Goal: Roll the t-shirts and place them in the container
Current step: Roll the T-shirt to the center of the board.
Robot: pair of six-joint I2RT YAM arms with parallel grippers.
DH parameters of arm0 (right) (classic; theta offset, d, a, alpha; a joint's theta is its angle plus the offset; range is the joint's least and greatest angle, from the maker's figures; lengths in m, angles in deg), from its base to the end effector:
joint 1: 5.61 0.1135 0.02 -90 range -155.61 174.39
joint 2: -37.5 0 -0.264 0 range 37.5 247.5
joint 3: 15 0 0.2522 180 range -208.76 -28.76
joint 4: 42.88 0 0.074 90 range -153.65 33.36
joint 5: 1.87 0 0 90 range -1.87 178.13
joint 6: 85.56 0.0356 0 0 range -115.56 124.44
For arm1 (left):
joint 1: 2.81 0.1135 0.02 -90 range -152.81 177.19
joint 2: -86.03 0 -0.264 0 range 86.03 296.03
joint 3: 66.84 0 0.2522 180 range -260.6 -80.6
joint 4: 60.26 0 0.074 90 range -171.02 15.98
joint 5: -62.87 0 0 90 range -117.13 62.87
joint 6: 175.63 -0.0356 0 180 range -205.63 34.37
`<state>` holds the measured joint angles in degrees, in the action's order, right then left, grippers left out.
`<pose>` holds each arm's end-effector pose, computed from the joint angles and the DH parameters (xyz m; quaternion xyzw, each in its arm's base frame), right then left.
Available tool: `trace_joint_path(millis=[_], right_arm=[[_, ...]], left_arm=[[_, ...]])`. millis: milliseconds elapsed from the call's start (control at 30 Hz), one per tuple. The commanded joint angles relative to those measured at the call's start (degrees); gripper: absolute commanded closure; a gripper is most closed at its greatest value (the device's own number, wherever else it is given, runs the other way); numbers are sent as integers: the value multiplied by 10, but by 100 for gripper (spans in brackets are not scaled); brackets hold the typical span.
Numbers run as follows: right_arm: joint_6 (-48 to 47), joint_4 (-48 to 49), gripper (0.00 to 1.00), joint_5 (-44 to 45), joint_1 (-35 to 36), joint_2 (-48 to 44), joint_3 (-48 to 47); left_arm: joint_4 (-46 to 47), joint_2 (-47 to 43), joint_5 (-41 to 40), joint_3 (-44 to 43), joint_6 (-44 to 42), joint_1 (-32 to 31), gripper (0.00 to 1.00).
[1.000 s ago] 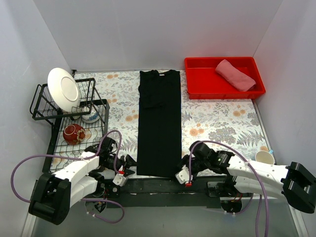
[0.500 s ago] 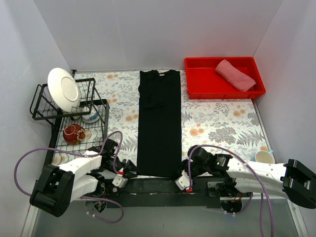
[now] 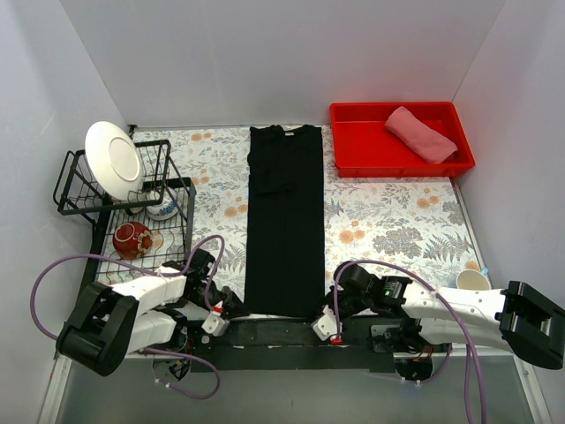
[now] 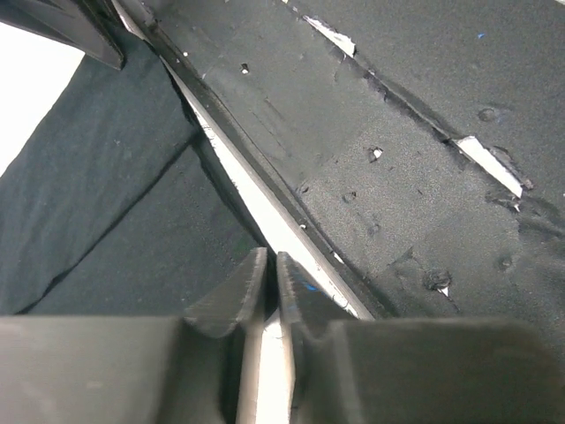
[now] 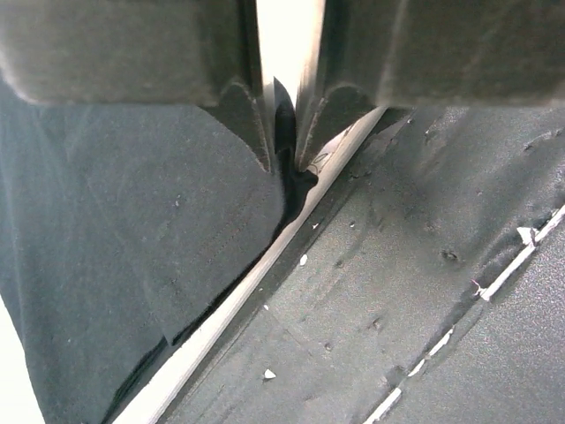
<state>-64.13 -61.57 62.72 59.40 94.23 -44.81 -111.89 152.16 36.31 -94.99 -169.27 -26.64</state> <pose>0.0598 0.1644 0.1442 -0.8629 0.2796 0.1921 0.3747 0.0901 -0.0746 0.1098 0.6869 0.5017 -0.4543 0.2646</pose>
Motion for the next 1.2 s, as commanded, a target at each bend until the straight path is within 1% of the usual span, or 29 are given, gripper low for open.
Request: trace_joint_path(millis=[0, 100, 200, 267, 367, 433, 467, 500, 567, 600, 667, 733, 800, 833, 933, 1000, 1033, 1067, 1133, 1167], right_arm=[[27, -50, 87, 12, 4, 4, -6], [56, -84, 94, 18, 4, -20, -21], [118, -104, 97, 24, 4, -39, -44], [147, -137, 98, 16, -1, -41, -60], [187, -145, 99, 18, -15, -37, -91], [197, -163, 99, 12, -18, -34, -107], [208, -162, 99, 10, -18, -34, -109], [229, -158, 99, 7, -21, -31, -112], [259, -149, 99, 5, -27, -26, -122], [288, -144, 99, 2, -34, -21, -125], [312, -138, 99, -12, -59, -12, -136], [347, -134, 99, -22, -90, 5, -144], [373, -132, 99, -35, -114, 18, -160], [388, -134, 99, -39, -136, 22, -166], [398, -142, 99, -53, -162, 36, -194], [400, -151, 99, -61, -169, 44, -212], [401, -153, 99, -62, -171, 46, -217], [407, -155, 99, -69, -172, 49, -223], [419, -162, 99, -75, -178, 61, -238], [426, -163, 99, -82, -182, 65, -241]], left_arm=[[-1, 26, -82, -9, -125, -6, 100], [-33, 23, -89, -35, -107, -6, 100], [-84, 4, -87, -64, -91, -6, 100], [-112, -9, -83, -75, -65, -6, 100], [-145, -28, -75, -95, -27, -10, 100], [-157, -42, -56, -115, -1, -20, 100], [-160, -48, -52, -121, 35, -28, 100], [-158, -52, -50, -128, 59, -46, 100], [-149, -64, -44, -147, 102, -62, 100], [-147, -66, -42, -155, 149, -75, 100], [-150, -64, -36, -179, 191, -83, 100], [-147, -57, -30, -195, 269, -89, 100], [-137, -44, -28, -219, 323, -89, 100], [-134, -40, -28, -226, 379, -89, 100], [-137, -31, -24, -239, 420, -89, 100], [-107, -34, -11, -238, 463, -89, 100], [-85, -35, -10, -238, 536, -89, 100], [-39, -35, -11, -238, 569, -89, 100], [-11, -25, -17, -241, 619, -89, 100], [10, -19, -20, -243, 660, -89, 100]])
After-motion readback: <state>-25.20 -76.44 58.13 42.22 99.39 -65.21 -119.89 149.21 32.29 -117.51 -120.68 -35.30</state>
